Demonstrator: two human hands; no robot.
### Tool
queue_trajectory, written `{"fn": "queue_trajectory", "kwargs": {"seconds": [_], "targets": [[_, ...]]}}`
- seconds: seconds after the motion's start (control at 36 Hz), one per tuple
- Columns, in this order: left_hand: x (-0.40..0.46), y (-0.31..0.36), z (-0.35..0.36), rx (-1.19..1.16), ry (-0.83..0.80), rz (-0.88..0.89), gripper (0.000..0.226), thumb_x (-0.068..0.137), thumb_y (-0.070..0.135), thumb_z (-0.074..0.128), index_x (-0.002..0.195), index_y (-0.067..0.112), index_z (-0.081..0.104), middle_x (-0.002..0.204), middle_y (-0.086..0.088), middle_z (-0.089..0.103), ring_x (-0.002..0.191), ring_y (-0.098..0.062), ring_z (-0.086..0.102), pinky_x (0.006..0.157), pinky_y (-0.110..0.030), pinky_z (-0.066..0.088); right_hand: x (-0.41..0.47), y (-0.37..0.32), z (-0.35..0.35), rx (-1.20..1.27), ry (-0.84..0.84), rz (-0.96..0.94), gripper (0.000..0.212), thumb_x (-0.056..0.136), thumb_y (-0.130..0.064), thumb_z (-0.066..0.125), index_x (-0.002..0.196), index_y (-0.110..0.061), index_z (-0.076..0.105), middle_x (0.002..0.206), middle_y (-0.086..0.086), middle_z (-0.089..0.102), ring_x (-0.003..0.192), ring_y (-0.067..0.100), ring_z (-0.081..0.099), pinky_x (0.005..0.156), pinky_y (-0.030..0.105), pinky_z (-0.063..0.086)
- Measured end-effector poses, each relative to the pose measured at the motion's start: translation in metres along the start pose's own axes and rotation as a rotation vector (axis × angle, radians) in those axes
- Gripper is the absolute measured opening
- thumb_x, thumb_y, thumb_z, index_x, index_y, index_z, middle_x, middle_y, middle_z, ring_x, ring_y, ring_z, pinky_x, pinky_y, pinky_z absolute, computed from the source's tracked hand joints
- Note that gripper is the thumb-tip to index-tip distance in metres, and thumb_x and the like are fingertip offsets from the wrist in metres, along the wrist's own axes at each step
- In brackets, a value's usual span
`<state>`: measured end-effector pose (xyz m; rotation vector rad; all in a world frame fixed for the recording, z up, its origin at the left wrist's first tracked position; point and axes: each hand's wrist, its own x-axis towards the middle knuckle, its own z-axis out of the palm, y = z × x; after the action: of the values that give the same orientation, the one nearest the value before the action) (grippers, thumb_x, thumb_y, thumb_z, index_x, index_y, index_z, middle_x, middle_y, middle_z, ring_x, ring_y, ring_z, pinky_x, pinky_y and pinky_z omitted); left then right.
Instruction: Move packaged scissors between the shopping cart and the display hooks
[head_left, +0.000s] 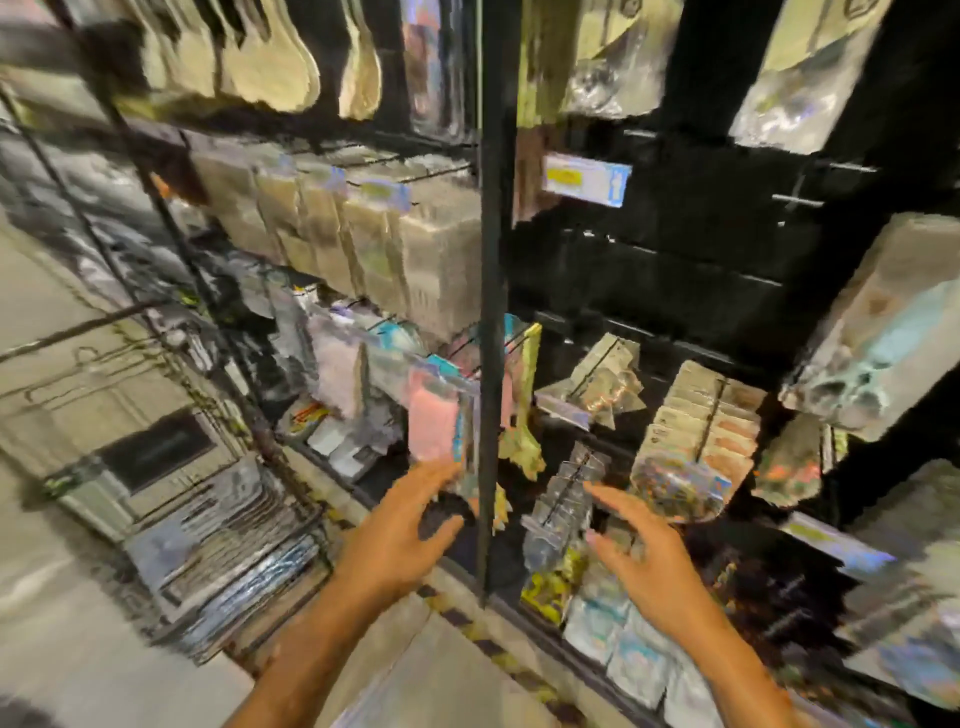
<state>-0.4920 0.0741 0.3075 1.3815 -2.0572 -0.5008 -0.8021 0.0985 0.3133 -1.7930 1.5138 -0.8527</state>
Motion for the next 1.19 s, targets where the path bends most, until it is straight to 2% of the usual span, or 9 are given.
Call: {"fn": "queue_trajectory", "kwargs": {"seconds": [0.14,0.28,0.39,0.5,0.58,0.69,0.86,0.97,1.19], "targets": [[-0.095,-0.053,-0.035,-0.047,0.104,-0.161,0.053,0.093,0.035,0.063,0.143,0.041,0.046,0.144,0.023,0.044,0.132,0.002,0.044,0.105,-0.024,0.045,-0.012,-0.028,0.088,0.012,-0.145,-0.022,0.047,0.093,-0.027,0.07,0.127,-0.053,0.051,0.141,-0.022,0.052,0.13,0.0,0.05,0.099,0.007,0.042],[-0.172,-0.092,-0.074,-0.066,0.097,-0.328,0.054,0.097,0.041,0.06,0.147,0.038,0.043,0.15,0.017,0.045,0.129,-0.008,0.052,0.105,-0.031,0.047,-0.019,-0.051,0.159,-0.011,-0.252,-0.09,0.04,0.089,-0.048,0.064,0.129,-0.052,0.056,0.134,-0.028,0.056,0.122,-0.002,0.057,0.101,0.032,0.05],[-0.223,-0.104,-0.093,-0.092,0.183,-0.45,0.05,0.095,0.036,0.064,0.14,0.046,0.043,0.144,0.027,0.043,0.131,0.007,0.04,0.106,-0.017,0.036,-0.02,-0.082,0.199,-0.042,-0.315,-0.142,0.04,0.091,-0.04,0.064,0.126,-0.053,0.052,0.13,-0.033,0.053,0.119,-0.011,0.052,0.094,0.007,0.042],[-0.265,-0.123,-0.094,-0.084,0.22,-0.573,0.056,0.094,0.033,0.067,0.144,0.043,0.043,0.144,0.034,0.039,0.13,0.02,0.032,0.103,0.001,0.022,-0.015,-0.098,0.232,-0.069,-0.391,-0.18,0.042,0.094,-0.03,0.069,0.13,-0.046,0.055,0.13,-0.035,0.051,0.118,-0.018,0.049,0.095,0.0,0.037],[-0.281,-0.133,-0.096,-0.111,0.252,-0.614,0.05,0.095,0.039,0.065,0.139,0.049,0.043,0.138,0.04,0.04,0.124,0.023,0.037,0.099,0.001,0.027,-0.006,-0.101,0.256,-0.088,-0.478,-0.193,0.041,0.095,-0.031,0.068,0.132,-0.042,0.056,0.133,-0.029,0.053,0.121,-0.014,0.05,0.098,0.008,0.041],[-0.297,-0.148,-0.092,-0.077,0.24,-0.708,0.051,0.097,0.041,0.061,0.143,0.045,0.041,0.138,0.041,0.037,0.123,0.022,0.035,0.099,0.001,0.025,0.012,-0.101,0.284,-0.096,-0.598,-0.22,0.042,0.095,-0.031,0.068,0.132,-0.045,0.053,0.136,-0.024,0.052,0.119,-0.02,0.047,0.089,0.0,0.039],[-0.303,-0.186,-0.09,-0.02,0.207,-0.817,0.051,0.096,0.038,0.062,0.141,0.05,0.04,0.141,0.033,0.042,0.13,0.006,0.042,0.106,-0.017,0.034,0.055,-0.087,0.326,-0.177,-0.729,-0.307,0.048,0.095,-0.045,0.064,0.14,-0.04,0.05,0.142,-0.02,0.051,0.133,0.0,0.047,0.111,0.032,0.044],[-0.292,-0.21,-0.092,0.04,0.202,-0.864,0.051,0.096,0.038,0.063,0.143,0.043,0.043,0.144,0.024,0.046,0.132,-0.001,0.043,0.111,-0.025,0.037,0.094,-0.086,0.35,-0.21,-0.797,-0.325,0.051,0.096,-0.043,0.063,0.144,-0.037,0.048,0.145,-0.018,0.047,0.135,0.0,0.042,0.112,0.017,0.031],[-0.224,-0.243,-0.107,0.065,0.169,-0.967,0.05,0.098,0.036,0.062,0.145,0.033,0.046,0.148,0.015,0.046,0.137,-0.006,0.04,0.111,-0.017,0.027,0.185,-0.091,0.379,-0.197,-0.91,-0.33,0.051,0.096,-0.032,0.066,0.144,-0.027,0.05,0.139,-0.019,0.046,0.131,-0.001,0.042,0.107,0.013,0.029]]}}
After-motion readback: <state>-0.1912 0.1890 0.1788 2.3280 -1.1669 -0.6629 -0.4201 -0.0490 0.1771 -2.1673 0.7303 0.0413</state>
